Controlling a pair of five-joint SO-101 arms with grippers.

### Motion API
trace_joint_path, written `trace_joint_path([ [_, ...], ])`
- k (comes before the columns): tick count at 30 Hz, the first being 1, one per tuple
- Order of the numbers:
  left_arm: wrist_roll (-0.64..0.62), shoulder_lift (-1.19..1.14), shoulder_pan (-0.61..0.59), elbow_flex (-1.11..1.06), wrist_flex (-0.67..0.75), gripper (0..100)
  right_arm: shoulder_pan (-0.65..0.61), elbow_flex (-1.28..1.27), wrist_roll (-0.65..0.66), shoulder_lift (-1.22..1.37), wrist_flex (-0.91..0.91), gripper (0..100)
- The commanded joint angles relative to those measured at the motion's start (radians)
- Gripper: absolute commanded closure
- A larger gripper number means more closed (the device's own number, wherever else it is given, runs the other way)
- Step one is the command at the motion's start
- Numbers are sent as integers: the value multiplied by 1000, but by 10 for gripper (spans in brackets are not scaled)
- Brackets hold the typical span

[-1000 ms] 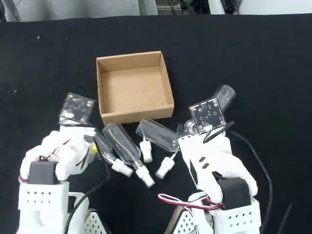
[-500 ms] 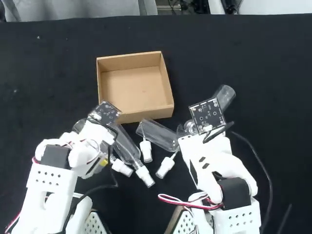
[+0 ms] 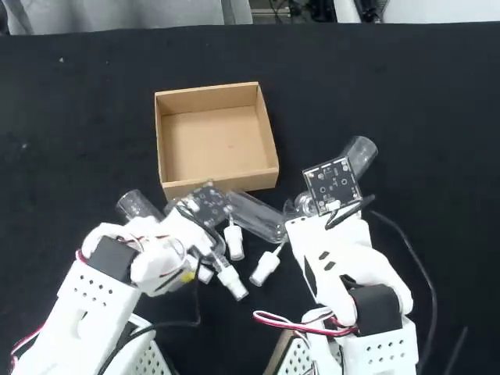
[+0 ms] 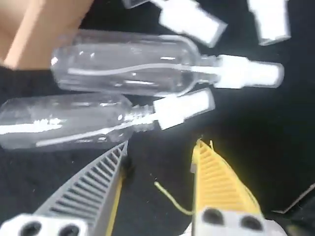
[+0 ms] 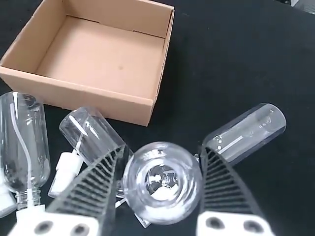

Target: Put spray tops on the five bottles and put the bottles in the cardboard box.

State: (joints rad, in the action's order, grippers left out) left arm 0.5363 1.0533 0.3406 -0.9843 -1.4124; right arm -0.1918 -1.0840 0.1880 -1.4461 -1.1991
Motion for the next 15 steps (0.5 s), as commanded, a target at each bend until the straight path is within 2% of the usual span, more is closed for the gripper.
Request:
trace_joint_path([
  [1, 14, -8, 82, 44, -6, 800, 84, 10, -9, -13, 38, 864],
  [6, 84, -8, 124, 42, -5, 800, 147, 5, -52, -13, 72, 864],
  [15, 221, -8, 122, 1, 5, 800, 157, 7, -58, -13, 74, 864],
])
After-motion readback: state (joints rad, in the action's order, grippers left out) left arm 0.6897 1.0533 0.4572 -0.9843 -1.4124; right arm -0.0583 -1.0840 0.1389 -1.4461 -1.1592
